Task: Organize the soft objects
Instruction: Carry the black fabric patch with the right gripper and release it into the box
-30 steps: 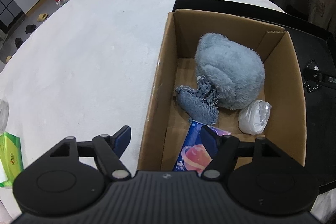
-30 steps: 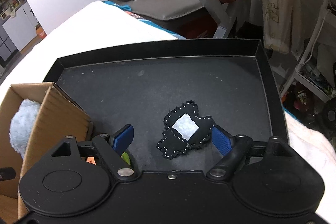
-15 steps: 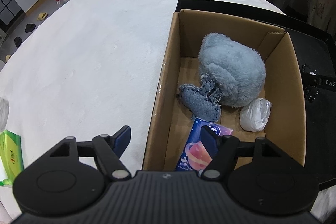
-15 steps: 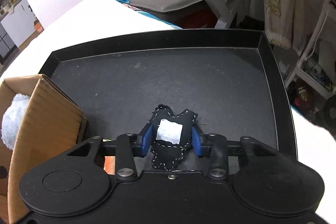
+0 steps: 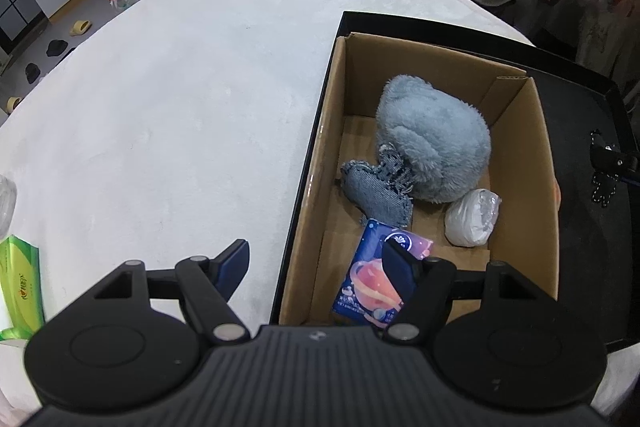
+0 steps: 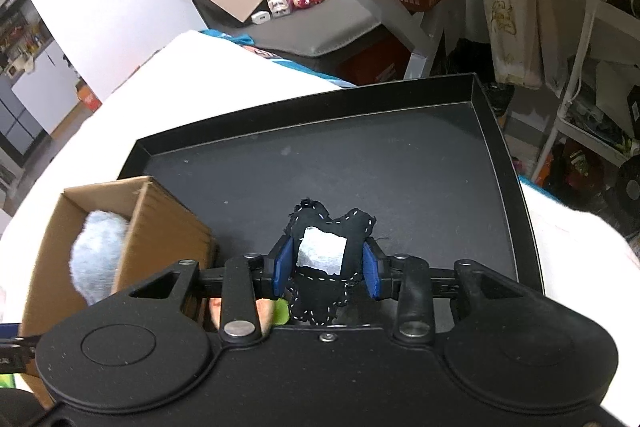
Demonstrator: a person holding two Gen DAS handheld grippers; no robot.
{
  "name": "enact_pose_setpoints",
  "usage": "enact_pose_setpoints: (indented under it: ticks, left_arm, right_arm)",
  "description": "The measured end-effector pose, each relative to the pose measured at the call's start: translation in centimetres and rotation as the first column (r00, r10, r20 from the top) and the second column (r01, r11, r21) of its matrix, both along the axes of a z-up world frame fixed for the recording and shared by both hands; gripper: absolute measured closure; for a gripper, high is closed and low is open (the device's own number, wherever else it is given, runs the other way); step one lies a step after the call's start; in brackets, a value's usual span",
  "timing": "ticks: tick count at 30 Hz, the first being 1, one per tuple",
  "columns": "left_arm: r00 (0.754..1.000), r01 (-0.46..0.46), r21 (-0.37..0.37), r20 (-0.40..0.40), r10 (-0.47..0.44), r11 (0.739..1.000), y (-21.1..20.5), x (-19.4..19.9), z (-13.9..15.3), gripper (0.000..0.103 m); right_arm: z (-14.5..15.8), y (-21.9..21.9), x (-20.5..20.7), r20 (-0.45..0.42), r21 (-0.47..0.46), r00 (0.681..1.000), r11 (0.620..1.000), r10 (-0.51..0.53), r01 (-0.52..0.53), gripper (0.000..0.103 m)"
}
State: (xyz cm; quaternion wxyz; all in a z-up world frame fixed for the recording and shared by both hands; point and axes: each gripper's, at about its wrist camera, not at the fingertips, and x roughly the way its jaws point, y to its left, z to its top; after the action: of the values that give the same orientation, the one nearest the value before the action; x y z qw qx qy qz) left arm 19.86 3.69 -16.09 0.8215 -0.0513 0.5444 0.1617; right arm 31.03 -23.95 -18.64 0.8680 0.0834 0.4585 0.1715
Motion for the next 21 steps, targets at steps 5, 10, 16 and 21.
enact_pose_setpoints:
  ticks: [5,10,16,21]
  left_arm:
    - [1.0,-0.009,-0.016,0.014,0.009,1.0,0.4,-0.6,0.5,0.031]
    - [1.0,-0.009,-0.032,0.024,0.01,0.999,0.8,-1.1,0.8,0.031]
    - [0.999,-0.002,-0.04,0.04,0.003,0.999,1.0,-1.5,1.4,0.031]
    - [0.998,0.001,-0.052,0.055,0.001,0.999,1.3,-2.2,1.9,0.031]
  right_arm:
    - [1.3,0.2,-1.1,0.006,0.024,1.0,1.0,-0.002,0.002,0.067]
    - [2.8,0.4,-2.2,0.034,0.041,0.999,0.999,-0.013,0.011,0.067]
    - [4.5,1.2,-4.2,0.072,0.06,0.997,0.998,-0.023,0.019,0.067]
    - [5.7,2.2,-5.4,0.099,0.064,0.995,0.998,-0.011,0.005,0.067]
